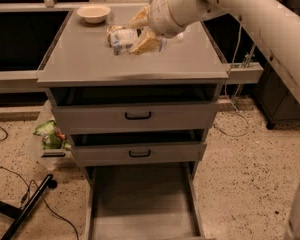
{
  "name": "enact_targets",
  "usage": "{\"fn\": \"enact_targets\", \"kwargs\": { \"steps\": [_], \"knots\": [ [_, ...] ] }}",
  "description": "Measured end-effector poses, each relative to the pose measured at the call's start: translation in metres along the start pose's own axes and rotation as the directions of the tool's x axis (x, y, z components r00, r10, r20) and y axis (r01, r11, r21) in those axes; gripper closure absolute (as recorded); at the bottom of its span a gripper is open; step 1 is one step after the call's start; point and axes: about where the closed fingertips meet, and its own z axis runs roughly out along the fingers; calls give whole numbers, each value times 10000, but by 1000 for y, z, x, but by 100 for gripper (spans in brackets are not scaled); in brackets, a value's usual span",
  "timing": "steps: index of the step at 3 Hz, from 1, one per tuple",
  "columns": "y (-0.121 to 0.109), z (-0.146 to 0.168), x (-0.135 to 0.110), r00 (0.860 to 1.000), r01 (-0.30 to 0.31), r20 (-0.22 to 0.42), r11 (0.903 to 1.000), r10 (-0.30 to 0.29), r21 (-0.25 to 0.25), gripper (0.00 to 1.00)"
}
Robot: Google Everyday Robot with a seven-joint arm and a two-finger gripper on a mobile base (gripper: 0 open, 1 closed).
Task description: Pick blue plastic bottle from bottom drawer and place on counter
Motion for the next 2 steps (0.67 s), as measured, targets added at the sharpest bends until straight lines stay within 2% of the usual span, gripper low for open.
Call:
{"fn": "enact_targets", "kwargs": {
  "steps": [1, 2],
  "knots": [
    [-8, 15, 31, 9984, -566, 78, 9984, 567, -79, 100],
    [-8, 41, 48, 9954, -781, 524, 9957, 807, -490, 100]
  ]
}}
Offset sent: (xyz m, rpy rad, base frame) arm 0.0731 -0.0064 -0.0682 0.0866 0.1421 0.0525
